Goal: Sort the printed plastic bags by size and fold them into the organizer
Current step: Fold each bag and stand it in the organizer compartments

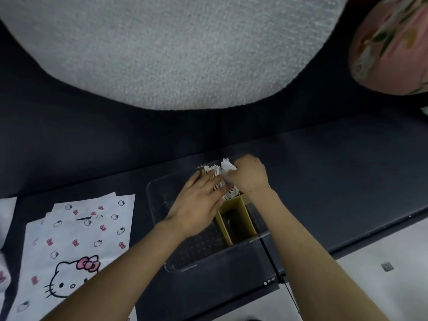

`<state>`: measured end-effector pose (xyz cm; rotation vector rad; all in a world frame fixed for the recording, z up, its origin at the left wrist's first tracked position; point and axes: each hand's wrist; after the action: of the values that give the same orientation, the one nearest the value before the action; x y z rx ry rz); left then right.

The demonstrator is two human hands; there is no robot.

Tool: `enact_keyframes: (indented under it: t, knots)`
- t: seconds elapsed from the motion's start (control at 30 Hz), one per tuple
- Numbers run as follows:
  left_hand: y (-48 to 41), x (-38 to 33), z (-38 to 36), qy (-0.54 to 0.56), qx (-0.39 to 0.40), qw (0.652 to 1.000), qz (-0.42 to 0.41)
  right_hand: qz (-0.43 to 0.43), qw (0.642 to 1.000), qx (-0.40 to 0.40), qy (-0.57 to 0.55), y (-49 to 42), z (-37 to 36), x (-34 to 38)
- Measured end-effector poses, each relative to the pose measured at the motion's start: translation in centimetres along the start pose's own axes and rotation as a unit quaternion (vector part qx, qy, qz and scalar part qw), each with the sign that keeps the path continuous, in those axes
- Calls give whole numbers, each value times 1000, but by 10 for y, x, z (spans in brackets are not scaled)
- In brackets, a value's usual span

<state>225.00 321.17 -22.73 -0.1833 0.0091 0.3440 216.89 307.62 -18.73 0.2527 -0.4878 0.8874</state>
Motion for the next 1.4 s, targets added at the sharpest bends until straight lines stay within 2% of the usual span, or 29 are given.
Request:
enact_keyframes:
  t: [0.1,0.23,0.4,0.53,0.77,0.83,0.93,0.97,1.0,1.03,1.13,1.23,1.3,1.4]
  knots:
    - [2,4,-3,11,7,1000,-2,-4,999,3,-33,7,3,0]
    - [3,6,-6,1,-2,1000,-11,9,994,-107,10,25,-1,2]
    - [8,8,-4,38,21,999,-11,-13,998,-55,17,6,-18,2]
    - [13,11,-2,59,57,997,-13,-6,997,-70,20,14,-19,5]
    - [26,15,-1,88,31,996,0,-15,997,-71,-30,15,-19,0]
    - [41,21,5,109,11,994,24,-9,997,-81,8,27,-12,6]
    - [81,39,15,145,-21,983,110,35,971,-216,95,57,-11,36]
    - [98,48,16,152,-27,977,149,74,961,-256,80,68,-16,51]
    - [118,59,15,151,-27,970,191,115,957,-262,44,79,-25,68]
    - [139,72,13,141,-19,961,237,157,962,-225,0,91,-39,83]
    - [204,110,5,102,65,928,354,247,967,-19,-63,121,-99,118]
    - [260,136,2,82,114,906,400,328,938,105,49,142,-167,138]
    - [283,145,7,98,103,887,440,336,925,123,126,148,-197,141]
    - [304,157,14,140,94,855,491,323,935,97,114,155,-220,140]
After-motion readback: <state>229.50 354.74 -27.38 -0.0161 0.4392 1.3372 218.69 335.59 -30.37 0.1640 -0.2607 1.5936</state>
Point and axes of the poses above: each hand's wrist, its own y-axis away from the middle knuckle, its own z-axis out of the back of the hand, x = y × z, and after that the axes turned 15 degrees about z, right-handed
